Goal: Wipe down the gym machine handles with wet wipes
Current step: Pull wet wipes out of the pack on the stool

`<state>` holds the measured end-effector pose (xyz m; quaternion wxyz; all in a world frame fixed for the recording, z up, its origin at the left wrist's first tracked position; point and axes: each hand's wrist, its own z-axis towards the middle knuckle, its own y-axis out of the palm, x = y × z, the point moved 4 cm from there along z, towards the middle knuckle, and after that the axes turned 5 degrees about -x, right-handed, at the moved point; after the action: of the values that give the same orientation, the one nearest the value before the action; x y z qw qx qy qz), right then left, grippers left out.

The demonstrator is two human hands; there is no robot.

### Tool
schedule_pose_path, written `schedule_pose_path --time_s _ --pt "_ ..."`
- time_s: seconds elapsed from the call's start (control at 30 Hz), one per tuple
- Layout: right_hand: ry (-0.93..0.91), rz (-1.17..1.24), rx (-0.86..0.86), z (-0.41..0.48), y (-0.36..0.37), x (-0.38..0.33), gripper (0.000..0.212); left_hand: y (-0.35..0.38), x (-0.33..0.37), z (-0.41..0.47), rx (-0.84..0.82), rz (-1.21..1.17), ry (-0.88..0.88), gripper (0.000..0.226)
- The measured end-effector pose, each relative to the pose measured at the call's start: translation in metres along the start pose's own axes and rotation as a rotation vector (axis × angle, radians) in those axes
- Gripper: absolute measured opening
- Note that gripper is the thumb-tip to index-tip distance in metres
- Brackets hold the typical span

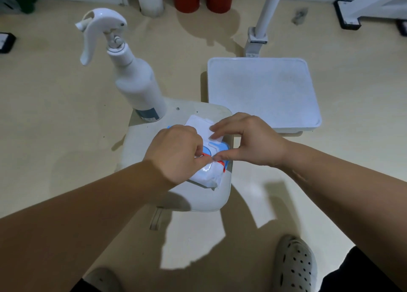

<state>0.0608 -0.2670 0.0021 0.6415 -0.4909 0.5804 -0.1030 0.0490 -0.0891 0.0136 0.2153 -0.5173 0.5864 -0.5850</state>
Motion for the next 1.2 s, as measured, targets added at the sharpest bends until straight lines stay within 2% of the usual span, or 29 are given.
schedule_pose_path --time_s 0.27,0.57,0.73,0.87,1.0,1.2 --pt "-0.035 -0.082 0.023 -0.003 0.006 -0.006 0.045 -0.001 0.001 -0.003 -0.079 -0.010 -0.103 0.022" --pt "-0.046 -0.170 0.051 -0.006 0.012 -0.010 0.038 0.004 0.019 -0.003 -0.083 0.240 -0.115 0.022" --pt "-0.095 -0.266 0.057 -0.006 0.015 -0.014 0.038 0.000 0.015 -0.006 -0.037 0.037 -0.176 0.014" --pt "0.022 -0.267 0.047 -0.006 0.017 -0.011 0.045 -0.009 0.003 -0.013 0.021 -0.069 -0.219 0.012" --pt "0.052 -0.286 0.029 -0.006 0.017 -0.012 0.045 -0.027 -0.026 -0.016 0.137 -0.169 -0.266 0.017" --pt "0.013 -0.357 -0.049 0.003 0.011 -0.020 0.050 -0.019 -0.056 -0.025 0.058 -0.130 -0.319 0.021"
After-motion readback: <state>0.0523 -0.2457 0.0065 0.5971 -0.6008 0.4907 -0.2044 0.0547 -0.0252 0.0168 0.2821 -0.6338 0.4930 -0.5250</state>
